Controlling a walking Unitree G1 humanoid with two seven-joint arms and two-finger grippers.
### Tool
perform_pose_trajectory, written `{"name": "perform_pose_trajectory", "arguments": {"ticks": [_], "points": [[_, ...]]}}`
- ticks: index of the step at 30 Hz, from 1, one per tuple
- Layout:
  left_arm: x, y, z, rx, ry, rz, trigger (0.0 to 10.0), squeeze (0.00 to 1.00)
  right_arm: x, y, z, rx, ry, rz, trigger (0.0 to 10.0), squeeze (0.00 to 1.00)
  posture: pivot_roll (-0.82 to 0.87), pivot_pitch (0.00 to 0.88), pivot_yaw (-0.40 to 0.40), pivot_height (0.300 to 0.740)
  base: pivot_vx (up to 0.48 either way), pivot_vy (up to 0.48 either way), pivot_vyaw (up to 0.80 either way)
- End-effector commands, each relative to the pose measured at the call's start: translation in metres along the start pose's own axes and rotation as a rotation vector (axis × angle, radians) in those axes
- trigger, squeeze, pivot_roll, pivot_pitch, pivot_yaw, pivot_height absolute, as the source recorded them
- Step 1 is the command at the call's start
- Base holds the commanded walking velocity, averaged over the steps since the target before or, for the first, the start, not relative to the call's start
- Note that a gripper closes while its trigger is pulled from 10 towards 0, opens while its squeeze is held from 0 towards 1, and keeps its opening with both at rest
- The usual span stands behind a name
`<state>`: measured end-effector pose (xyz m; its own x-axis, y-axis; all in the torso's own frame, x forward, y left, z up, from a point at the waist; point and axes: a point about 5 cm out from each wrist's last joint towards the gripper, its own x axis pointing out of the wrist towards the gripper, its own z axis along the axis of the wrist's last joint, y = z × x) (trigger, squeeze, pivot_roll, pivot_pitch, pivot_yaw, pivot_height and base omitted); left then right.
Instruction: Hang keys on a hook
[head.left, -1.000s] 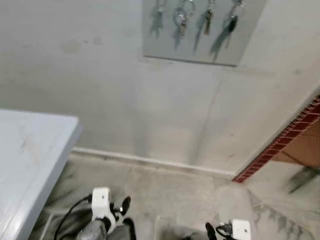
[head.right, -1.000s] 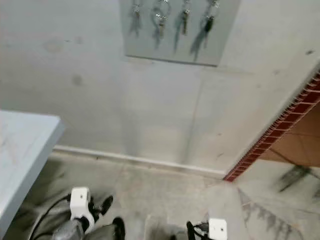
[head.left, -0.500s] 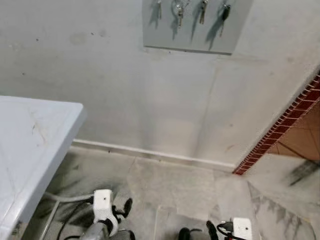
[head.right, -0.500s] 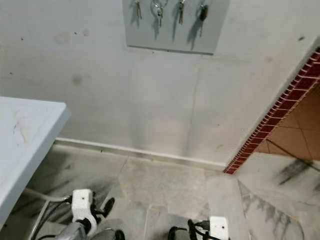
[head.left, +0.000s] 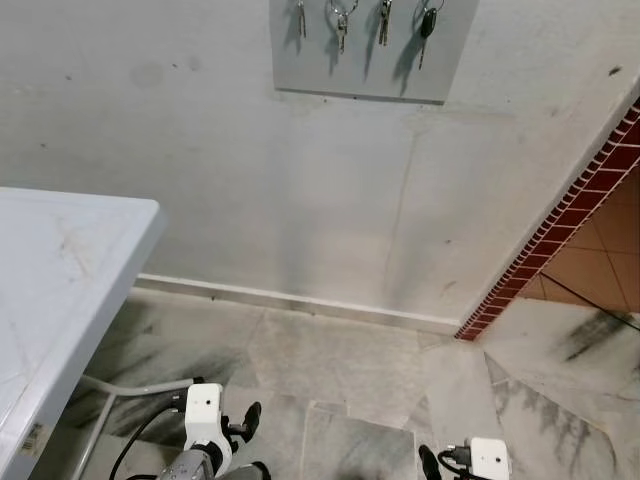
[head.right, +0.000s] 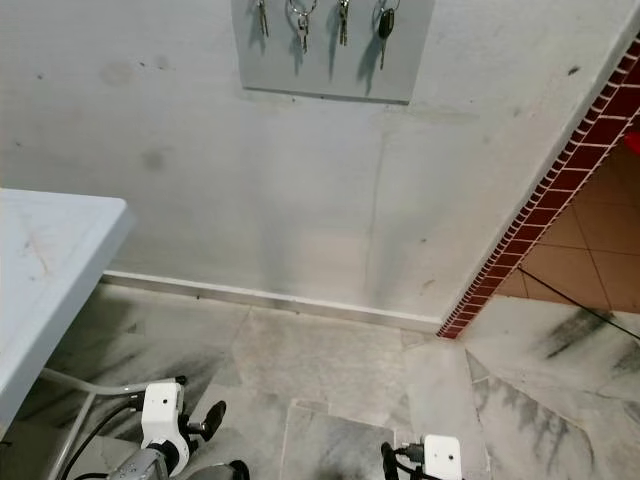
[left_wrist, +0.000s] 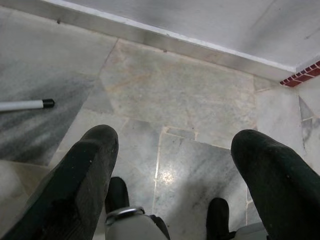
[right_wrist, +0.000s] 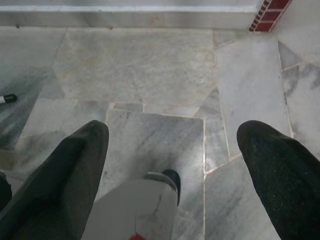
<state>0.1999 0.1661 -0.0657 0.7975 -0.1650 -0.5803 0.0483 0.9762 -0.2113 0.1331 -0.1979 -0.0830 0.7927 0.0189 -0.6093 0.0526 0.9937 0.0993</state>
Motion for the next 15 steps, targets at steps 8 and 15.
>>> {"name": "perform_pose_trajectory", "arguments": {"ticks": [8,15], "points": [[-0.0032,0.005,-0.0059,-0.006,0.032,0.016,10.0,0.0,-0.0048,-0.0001,-0.0102,0.01,0.047,-0.008,10.0,0.0,-0.06,0.101,0.014,0.74,0.0,0.0,0.0],[0.0022,0.0014,0.0034,-0.004,0.011,-0.003,10.0,0.0,0.0014,-0.0015,-0.0015,0.008,0.03,-0.016,10.0,0.0,-0.06,0.069,0.018,0.74,0.0,0.0,0.0]]}}
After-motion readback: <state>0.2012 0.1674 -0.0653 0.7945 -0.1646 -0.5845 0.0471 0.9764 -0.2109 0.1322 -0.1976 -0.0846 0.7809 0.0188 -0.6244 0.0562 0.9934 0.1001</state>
